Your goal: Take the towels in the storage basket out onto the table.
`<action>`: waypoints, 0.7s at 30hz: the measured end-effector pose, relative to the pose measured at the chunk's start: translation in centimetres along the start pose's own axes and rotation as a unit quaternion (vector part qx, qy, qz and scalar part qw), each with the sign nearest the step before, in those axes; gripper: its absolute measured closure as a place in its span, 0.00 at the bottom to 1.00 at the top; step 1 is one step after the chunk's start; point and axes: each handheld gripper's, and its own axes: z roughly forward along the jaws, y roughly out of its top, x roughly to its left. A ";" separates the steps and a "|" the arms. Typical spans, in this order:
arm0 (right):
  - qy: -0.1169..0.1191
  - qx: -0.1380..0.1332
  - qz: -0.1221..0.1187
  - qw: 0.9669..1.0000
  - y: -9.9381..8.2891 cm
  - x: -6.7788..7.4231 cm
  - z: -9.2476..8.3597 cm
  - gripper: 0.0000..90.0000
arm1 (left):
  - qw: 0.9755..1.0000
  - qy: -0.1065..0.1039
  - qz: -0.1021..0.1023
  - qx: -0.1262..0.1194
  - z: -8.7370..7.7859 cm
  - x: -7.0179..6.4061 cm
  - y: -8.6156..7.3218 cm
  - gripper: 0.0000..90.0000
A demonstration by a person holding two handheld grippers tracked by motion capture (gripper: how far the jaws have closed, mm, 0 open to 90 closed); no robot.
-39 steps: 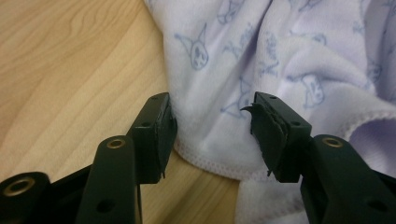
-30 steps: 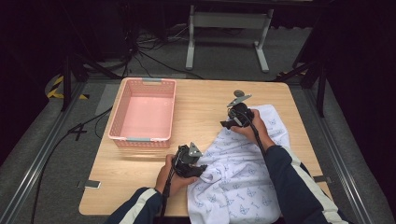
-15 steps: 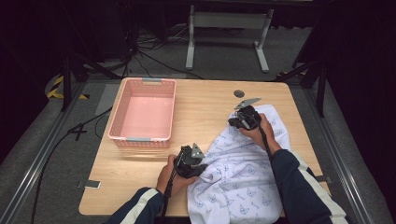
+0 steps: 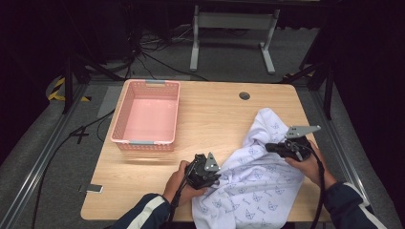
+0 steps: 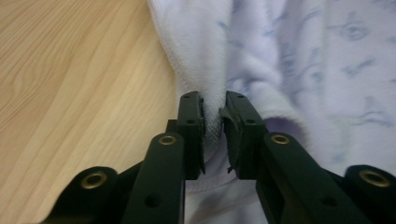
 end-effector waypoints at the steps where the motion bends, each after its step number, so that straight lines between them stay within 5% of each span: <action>1: -0.003 0.011 -0.002 1.000 -0.5 0.1 0.0 0.96 | 1.000 -0.010 0.000 -0.013 -0.2 -0.1 0.3 0.76; 8: -0.007 0.060 -0.002 0.998 -3.3 0.3 0.6 0.97 | 0.997 -0.014 -0.040 -0.064 0.4 2.1 3.2 0.55; 14: -0.006 0.061 0.009 0.998 -3.9 0.3 0.6 0.95 | 0.997 -0.033 -0.053 -0.052 5.1 4.5 7.0 0.50; 21: -0.014 0.057 -0.011 0.998 -4.0 0.6 0.5 0.93 | 0.995 -0.054 -0.059 -0.060 7.9 6.0 9.4 0.50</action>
